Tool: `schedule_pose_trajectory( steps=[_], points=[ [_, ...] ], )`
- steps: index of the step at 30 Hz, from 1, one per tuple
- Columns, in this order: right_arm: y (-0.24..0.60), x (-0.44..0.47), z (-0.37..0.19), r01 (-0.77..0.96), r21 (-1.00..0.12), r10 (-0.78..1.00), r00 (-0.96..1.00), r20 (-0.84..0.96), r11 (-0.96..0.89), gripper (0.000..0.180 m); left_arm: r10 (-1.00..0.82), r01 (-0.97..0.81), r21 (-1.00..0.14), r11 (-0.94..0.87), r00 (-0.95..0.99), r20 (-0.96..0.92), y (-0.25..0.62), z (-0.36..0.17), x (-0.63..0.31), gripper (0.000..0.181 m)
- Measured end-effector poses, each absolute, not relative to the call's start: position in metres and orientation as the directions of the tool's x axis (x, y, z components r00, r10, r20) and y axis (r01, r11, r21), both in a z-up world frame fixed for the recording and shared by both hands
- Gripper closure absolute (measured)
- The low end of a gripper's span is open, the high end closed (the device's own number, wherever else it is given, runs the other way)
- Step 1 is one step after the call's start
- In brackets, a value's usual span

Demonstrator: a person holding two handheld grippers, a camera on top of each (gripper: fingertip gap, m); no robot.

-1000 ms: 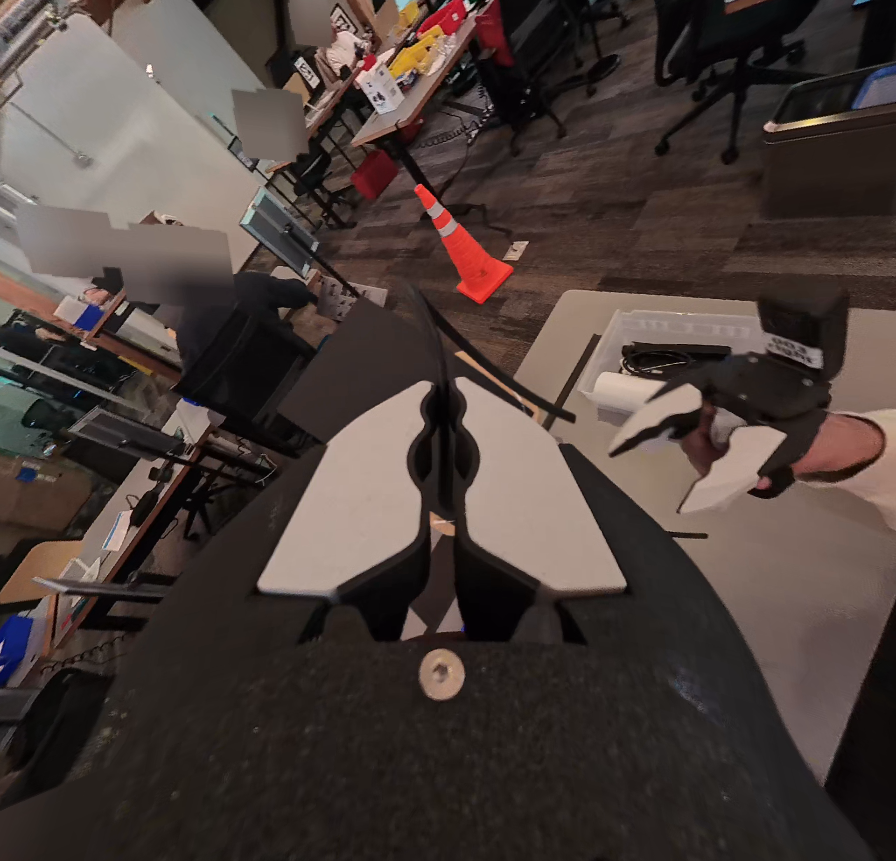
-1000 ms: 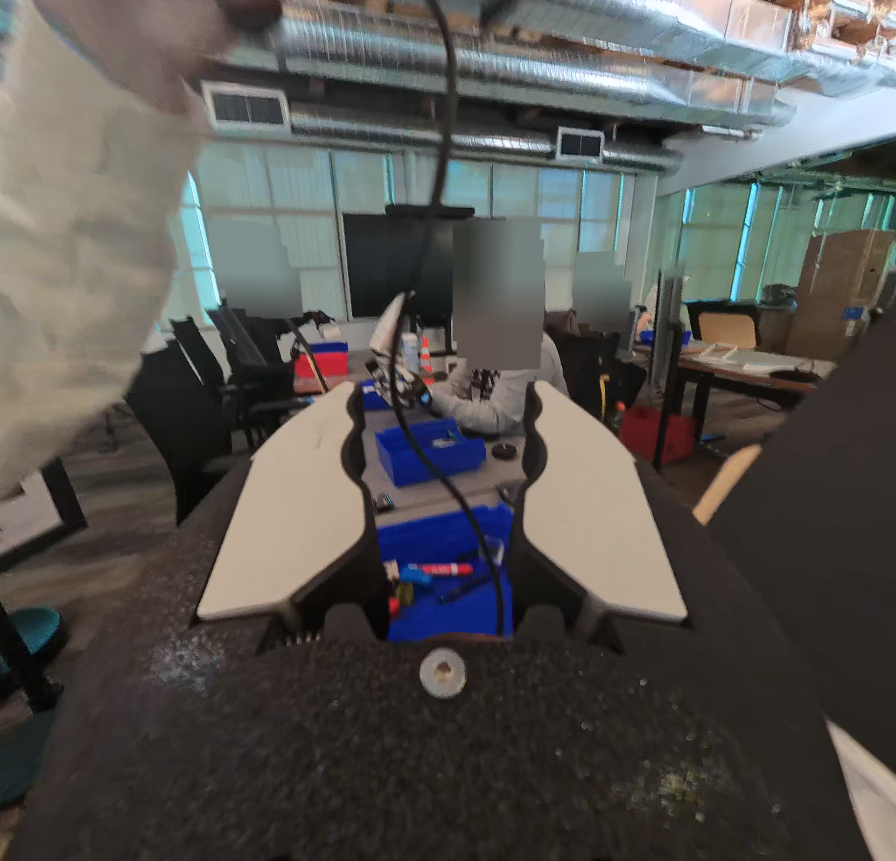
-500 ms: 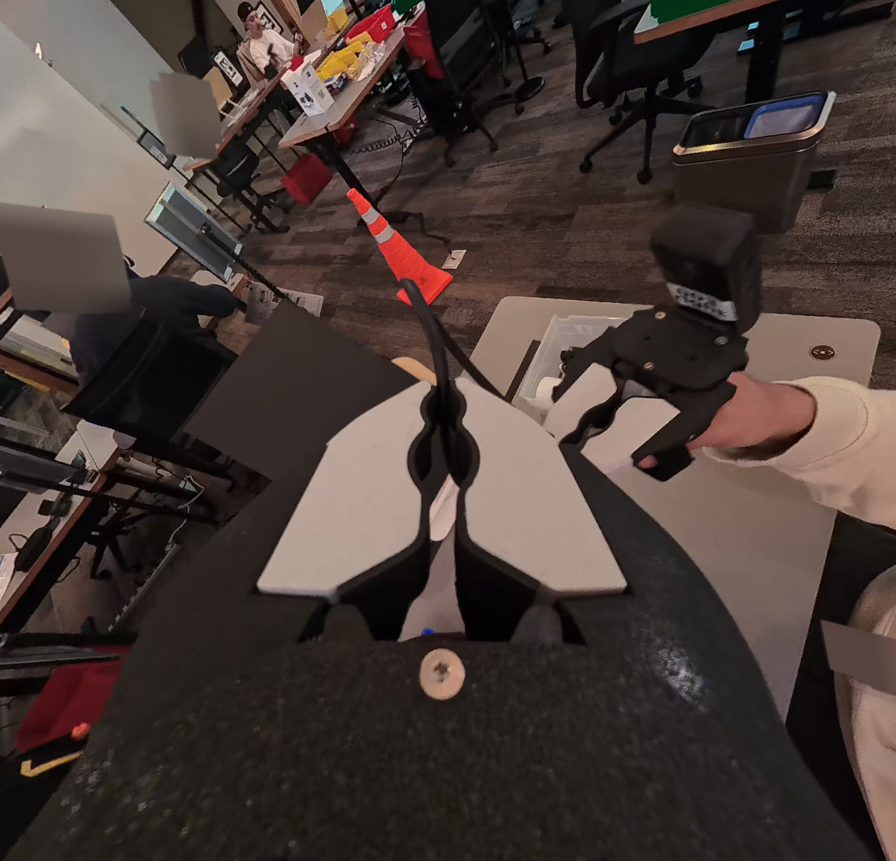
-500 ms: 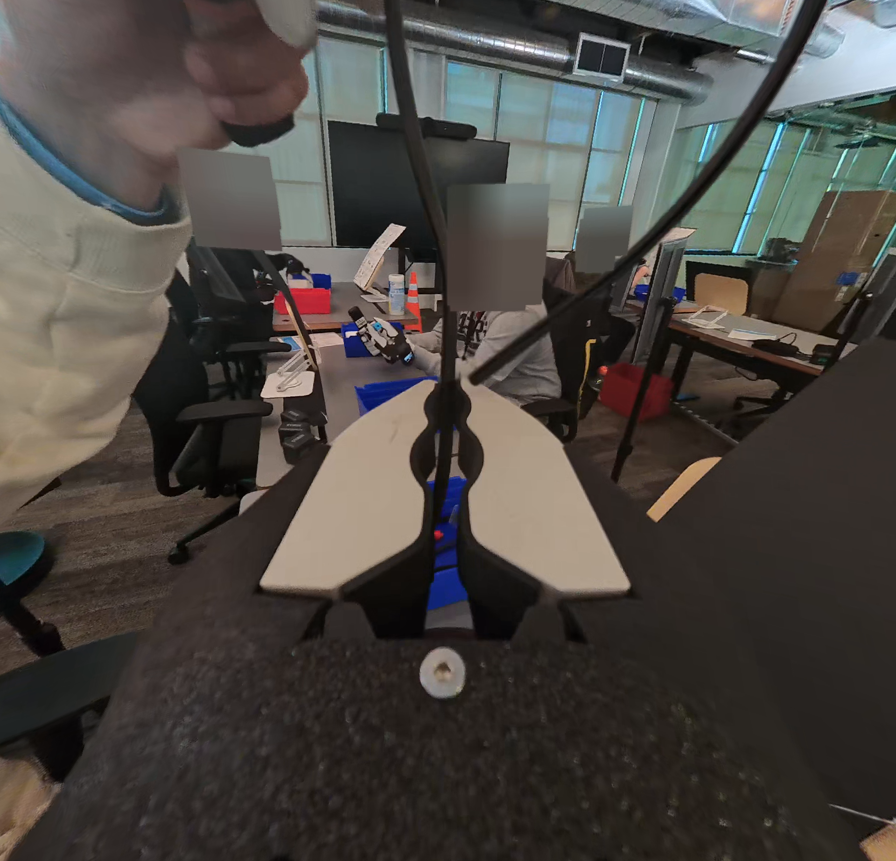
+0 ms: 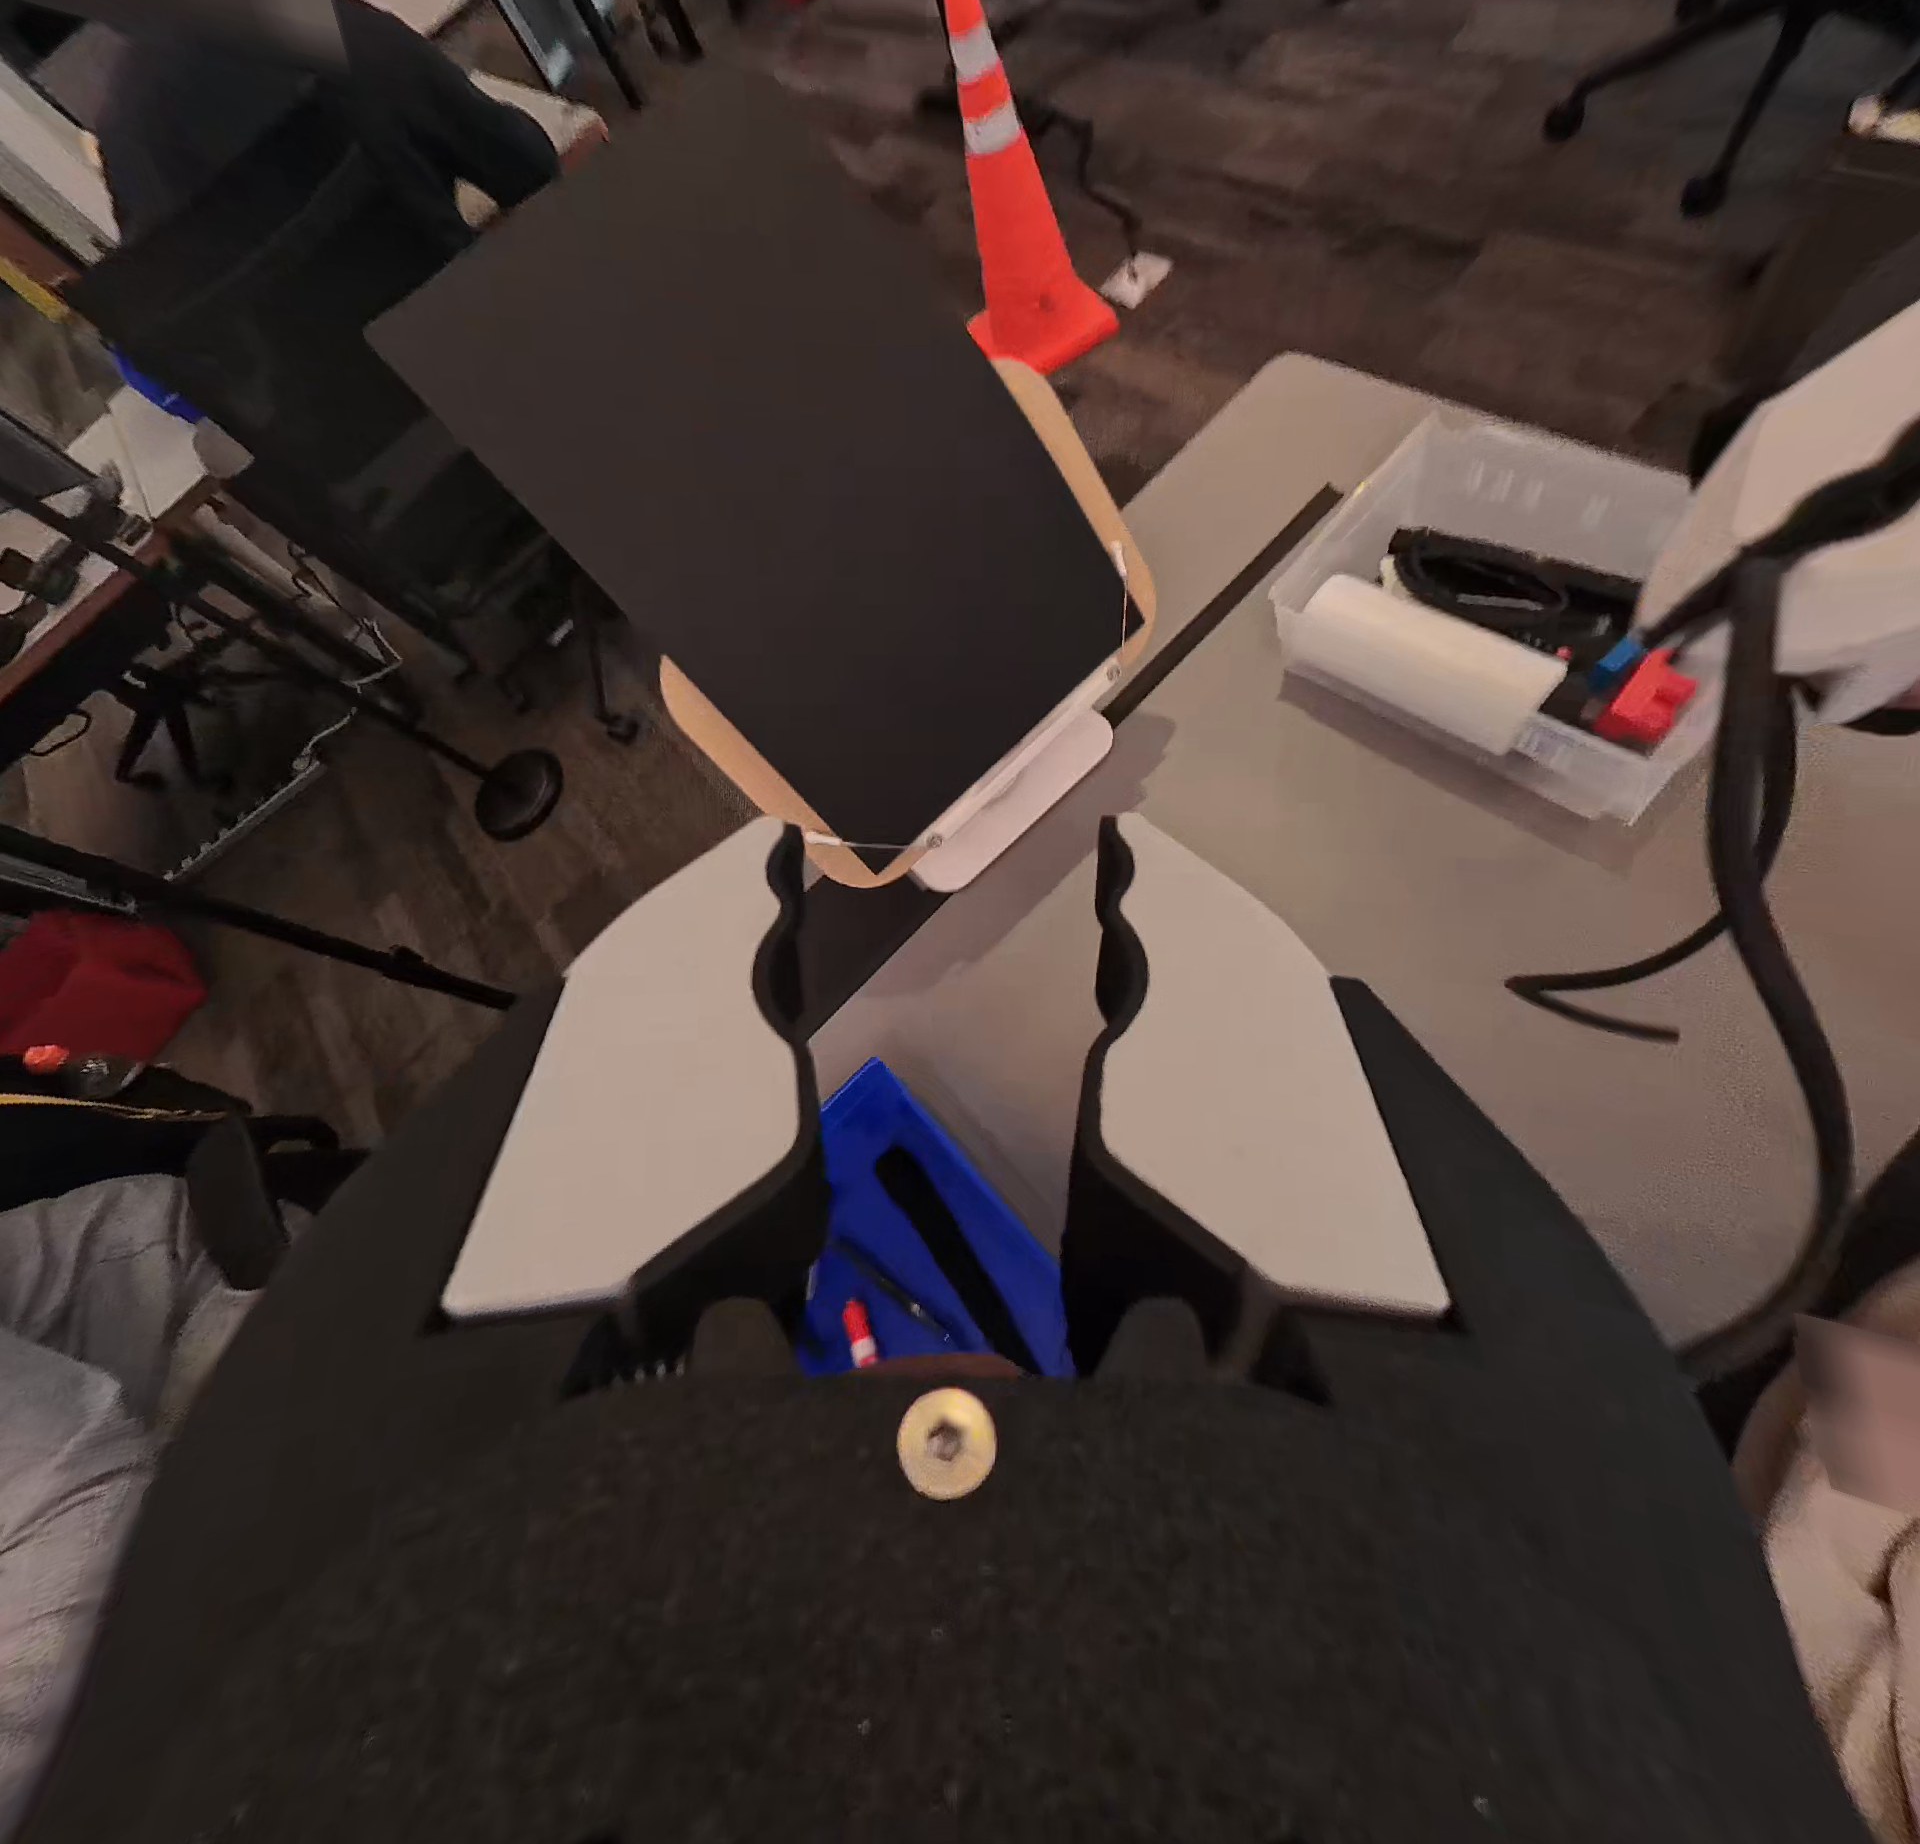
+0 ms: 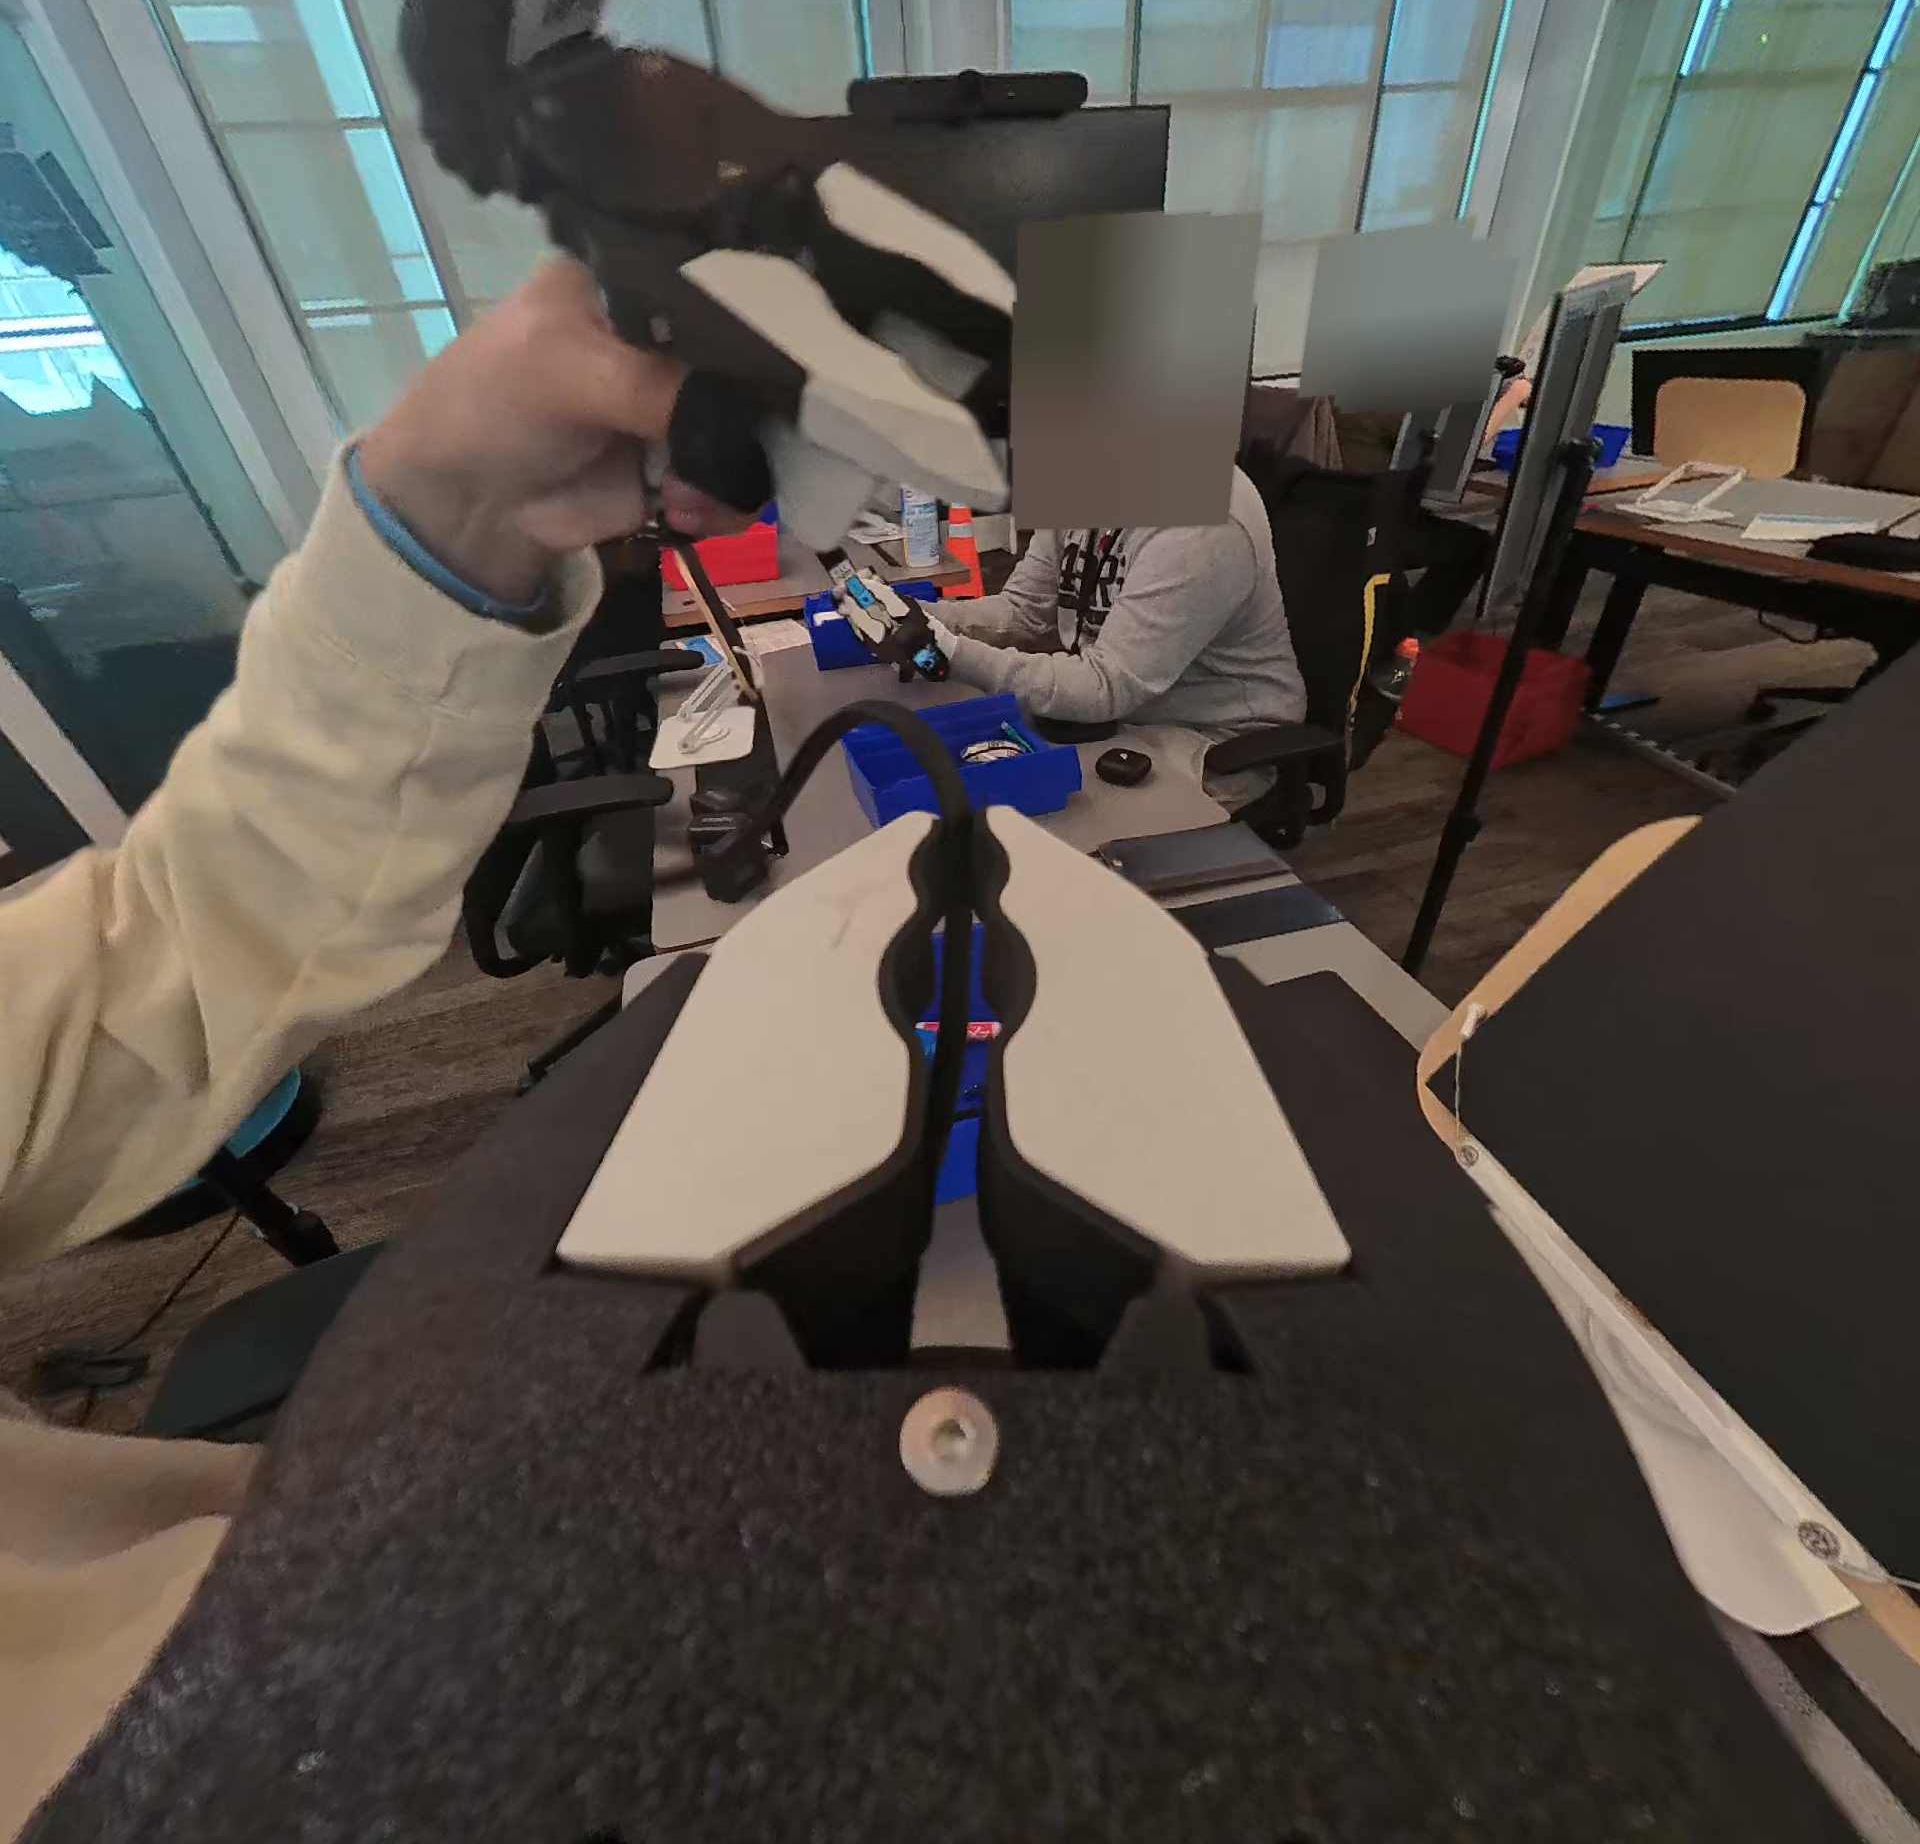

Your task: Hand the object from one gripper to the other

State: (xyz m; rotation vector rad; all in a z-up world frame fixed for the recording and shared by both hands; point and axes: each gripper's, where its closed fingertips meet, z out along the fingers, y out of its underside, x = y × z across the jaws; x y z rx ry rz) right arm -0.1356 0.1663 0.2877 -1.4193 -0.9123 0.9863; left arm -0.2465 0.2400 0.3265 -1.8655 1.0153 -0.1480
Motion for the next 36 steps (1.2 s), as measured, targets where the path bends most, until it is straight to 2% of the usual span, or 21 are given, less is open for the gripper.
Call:
schedule_pose_trajectory(
  steps=[5,7,10,15,18,24,25,26,27,36],
  points=[
    [0.188,-0.133,0.265,-0.013,-0.989,0.906,0.398,-0.143,-0.150,0.176,-0.750,-0.388,-0.917,-0.098,0.634,-0.188,0.179,0.282,-0.237,0.127],
    [0.199,-0.132,0.253,-0.002,-0.986,0.882,0.446,-0.153,-0.170,0.175,-0.835,-0.337,-0.936,-0.097,0.540,-0.108,0.138,0.246,-0.214,0.126],
    [0.213,-0.134,0.236,0.034,-0.981,0.854,0.500,-0.147,-0.189,0.176,-0.900,-0.238,-0.966,-0.103,0.436,-0.012,0.095,0.204,-0.181,0.134],
    [0.223,-0.141,0.222,0.054,-0.975,0.838,0.522,-0.155,-0.214,0.172,-0.844,-0.169,-0.971,-0.170,0.533,0.055,0.119,0.134,-0.156,0.132],
    [0.227,-0.147,0.213,0.085,-0.973,0.823,0.551,-0.135,-0.216,0.175,-0.842,-0.132,-0.977,-0.166,0.534,0.071,0.128,0.124,-0.144,0.129],
    [0.225,-0.167,0.198,0.135,-0.964,0.828,0.549,-0.118,-0.228,0.176,-0.661,-0.277,-0.961,-0.019,0.724,-0.196,0.183,0.116,-0.145,0.129],
    [0.224,-0.169,0.198,0.138,-0.964,0.828,0.549,-0.116,-0.227,0.176,-0.658,-0.300,-0.954,-0.022,0.723,-0.212,0.189,0.111,-0.143,0.135],
    [0.223,-0.170,0.198,0.143,-0.964,0.829,0.549,-0.110,-0.223,0.176,-0.666,-0.314,-0.949,-0.027,0.714,-0.217,0.192,0.106,-0.141,0.149],
    [0.223,-0.171,0.198,0.151,-0.964,0.828,0.551,-0.103,-0.220,0.176,-0.688,-0.319,-0.947,-0.028,0.694,-0.214,0.192,0.101,-0.137,0.172],
    [0.226,-0.162,0.196,0.112,-0.962,0.825,0.544,-0.149,-0.248,0.176,-0.839,-0.170,-0.984,-0.055,0.542,-0.047,0.169,0.106,-0.135,0.177]
  ],
)
